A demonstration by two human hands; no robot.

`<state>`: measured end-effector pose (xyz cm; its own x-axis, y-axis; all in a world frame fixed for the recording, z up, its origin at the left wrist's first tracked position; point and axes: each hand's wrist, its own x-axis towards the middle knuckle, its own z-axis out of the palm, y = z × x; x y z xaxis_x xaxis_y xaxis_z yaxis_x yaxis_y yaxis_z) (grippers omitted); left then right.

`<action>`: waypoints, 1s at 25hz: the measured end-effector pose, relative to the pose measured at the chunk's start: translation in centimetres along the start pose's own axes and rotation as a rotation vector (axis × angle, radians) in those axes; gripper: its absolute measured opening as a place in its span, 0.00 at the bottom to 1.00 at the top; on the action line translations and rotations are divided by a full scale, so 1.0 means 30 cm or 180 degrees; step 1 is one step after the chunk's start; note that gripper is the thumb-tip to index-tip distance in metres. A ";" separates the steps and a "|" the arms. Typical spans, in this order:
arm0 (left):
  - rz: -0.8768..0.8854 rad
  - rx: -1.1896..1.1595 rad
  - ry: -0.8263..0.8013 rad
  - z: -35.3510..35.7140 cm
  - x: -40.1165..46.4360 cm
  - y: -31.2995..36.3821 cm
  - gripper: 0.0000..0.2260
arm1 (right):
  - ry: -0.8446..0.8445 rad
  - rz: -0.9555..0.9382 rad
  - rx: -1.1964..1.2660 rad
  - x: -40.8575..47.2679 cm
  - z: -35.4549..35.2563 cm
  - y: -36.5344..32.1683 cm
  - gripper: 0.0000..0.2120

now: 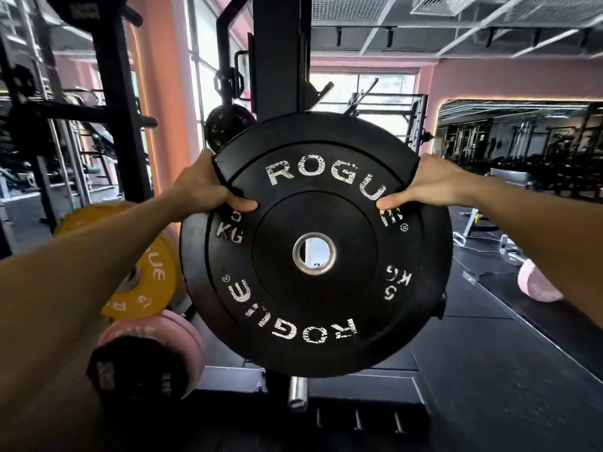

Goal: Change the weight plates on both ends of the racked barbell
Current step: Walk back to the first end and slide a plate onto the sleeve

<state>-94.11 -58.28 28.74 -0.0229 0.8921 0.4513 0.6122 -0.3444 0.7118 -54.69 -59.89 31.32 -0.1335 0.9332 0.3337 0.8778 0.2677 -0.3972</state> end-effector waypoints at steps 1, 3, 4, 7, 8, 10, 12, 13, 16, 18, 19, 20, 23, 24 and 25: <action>-0.0019 0.0002 -0.0054 0.041 -0.029 -0.051 0.43 | -0.0009 0.0022 0.0006 -0.028 0.058 0.033 0.39; -0.0005 0.0139 -0.0137 0.121 -0.070 -0.172 0.46 | -0.0009 -0.0019 0.0005 -0.078 0.175 0.095 0.41; -0.0002 0.0211 -0.0130 0.157 -0.089 -0.239 0.46 | -0.0014 -0.0049 0.0001 -0.104 0.230 0.120 0.42; -0.0105 0.0304 -0.0033 0.258 -0.156 -0.385 0.45 | 0.0029 -0.0015 -0.0009 -0.163 0.373 0.195 0.40; -0.0089 0.0302 -0.0024 0.291 -0.188 -0.425 0.44 | 0.0031 -0.0017 -0.0002 -0.188 0.426 0.219 0.40; -0.0140 0.0276 0.0009 0.346 -0.252 -0.520 0.44 | 0.0018 -0.0052 0.0030 -0.245 0.528 0.254 0.38; -0.0217 0.0254 -0.0037 0.395 -0.315 -0.603 0.45 | 0.0031 -0.0053 0.0018 -0.298 0.624 0.285 0.38; -0.0195 0.0199 -0.0076 0.419 -0.360 -0.625 0.46 | 0.0037 -0.0039 -0.0013 -0.327 0.671 0.298 0.37; -0.0146 0.0055 -0.0046 0.475 -0.516 -0.646 0.45 | 0.0032 0.0024 -0.0013 -0.410 0.797 0.329 0.34; -0.0187 0.0055 -0.0061 0.501 -0.582 -0.685 0.40 | -0.0002 0.0066 0.0007 -0.464 0.870 0.331 0.32; -0.0196 0.0072 -0.0086 0.510 -0.610 -0.705 0.38 | -0.0029 0.0091 0.0037 -0.491 0.899 0.329 0.30; -0.0212 0.0118 -0.0127 0.519 -0.637 -0.722 0.37 | -0.0065 0.0121 0.0049 -0.516 0.928 0.332 0.28; -0.0281 0.0203 -0.0190 0.536 -0.668 -0.777 0.38 | -0.0159 0.0226 0.0120 -0.556 0.993 0.343 0.25; -0.0308 0.0193 -0.0210 0.543 -0.674 -0.795 0.39 | -0.0166 0.0255 0.0130 -0.556 1.011 0.349 0.25; -0.0316 0.0204 -0.0212 0.549 -0.677 -0.815 0.38 | -0.0160 0.0291 0.0143 -0.553 1.030 0.353 0.25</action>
<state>-95.60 -63.16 -6.71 -0.0345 0.9390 0.3422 0.6588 -0.2361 0.7143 -57.40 -65.10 -4.85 -0.0778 0.9648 0.2514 0.8660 0.1903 -0.4623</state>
